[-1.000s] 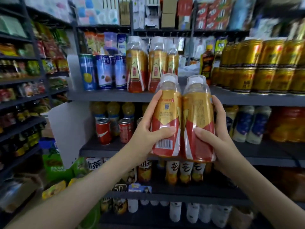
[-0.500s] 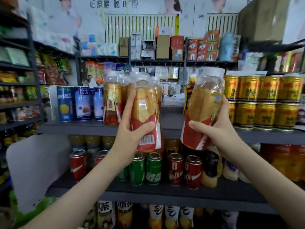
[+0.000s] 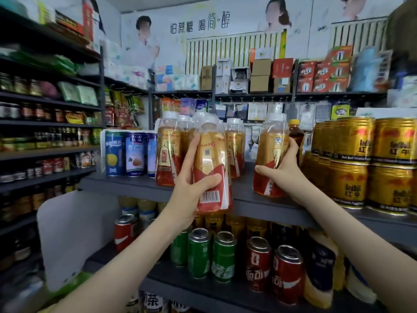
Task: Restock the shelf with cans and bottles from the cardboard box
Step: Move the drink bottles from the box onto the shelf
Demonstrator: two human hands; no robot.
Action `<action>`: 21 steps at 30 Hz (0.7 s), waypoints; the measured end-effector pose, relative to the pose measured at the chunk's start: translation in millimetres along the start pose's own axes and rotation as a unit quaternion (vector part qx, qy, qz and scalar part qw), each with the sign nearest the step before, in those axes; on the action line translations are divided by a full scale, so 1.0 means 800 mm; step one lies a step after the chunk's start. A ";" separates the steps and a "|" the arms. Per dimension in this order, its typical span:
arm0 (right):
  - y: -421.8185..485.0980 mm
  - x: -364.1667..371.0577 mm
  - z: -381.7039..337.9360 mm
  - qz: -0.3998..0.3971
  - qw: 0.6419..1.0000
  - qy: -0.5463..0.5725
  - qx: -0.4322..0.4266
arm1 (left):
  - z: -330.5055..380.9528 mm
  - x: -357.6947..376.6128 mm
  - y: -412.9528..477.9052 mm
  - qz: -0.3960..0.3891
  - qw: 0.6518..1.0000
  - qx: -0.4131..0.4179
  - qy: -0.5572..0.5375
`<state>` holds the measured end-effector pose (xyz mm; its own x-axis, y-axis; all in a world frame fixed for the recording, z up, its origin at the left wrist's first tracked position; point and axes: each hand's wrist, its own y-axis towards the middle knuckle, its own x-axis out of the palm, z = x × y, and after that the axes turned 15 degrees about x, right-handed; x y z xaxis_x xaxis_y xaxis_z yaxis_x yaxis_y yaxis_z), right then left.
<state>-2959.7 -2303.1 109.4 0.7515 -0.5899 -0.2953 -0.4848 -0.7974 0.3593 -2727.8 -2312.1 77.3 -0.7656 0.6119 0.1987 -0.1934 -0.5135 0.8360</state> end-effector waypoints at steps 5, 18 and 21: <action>-0.040 0.011 -0.023 0.256 0.927 -0.224 -0.158 | -0.004 -0.011 0.013 -0.061 0.998 0.007 -0.014; -0.088 0.043 -0.078 -0.284 0.943 0.170 0.046 | 0.005 -0.026 0.065 -0.221 0.973 0.036 0.056; -0.092 0.040 -0.083 -0.263 0.949 0.167 0.036 | 0.015 -0.033 0.071 -0.274 0.931 0.075 0.229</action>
<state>-2870.3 -2254.8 131.9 0.9923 -0.0432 -0.1164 -0.0223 -0.9843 0.1753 -2711.4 -2349.8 125.8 -0.7649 0.4186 -0.4896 -0.5711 -0.0890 0.8160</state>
